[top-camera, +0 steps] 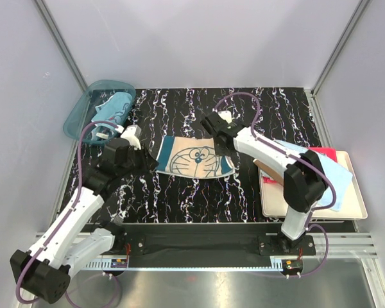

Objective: Fold and stack the towels
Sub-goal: Neatly place the folded towel into the bin

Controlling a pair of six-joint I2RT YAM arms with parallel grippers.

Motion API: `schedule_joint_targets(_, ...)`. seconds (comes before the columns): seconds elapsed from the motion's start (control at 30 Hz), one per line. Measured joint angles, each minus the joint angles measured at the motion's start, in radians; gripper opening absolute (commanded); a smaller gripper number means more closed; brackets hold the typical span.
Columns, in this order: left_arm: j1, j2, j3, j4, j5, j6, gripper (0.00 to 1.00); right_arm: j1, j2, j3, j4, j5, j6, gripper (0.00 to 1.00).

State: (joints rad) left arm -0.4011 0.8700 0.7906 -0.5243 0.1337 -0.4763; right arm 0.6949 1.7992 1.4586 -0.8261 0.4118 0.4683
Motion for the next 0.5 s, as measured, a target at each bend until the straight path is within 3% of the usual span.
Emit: schedule_joint_targets(0.5, -0.003, -0.025, -0.013, -0.052, 0.073, 0.089, 0.28, 0.013, -0.233, 0.207, -0.45, 0.182, 0.041, 0.0)
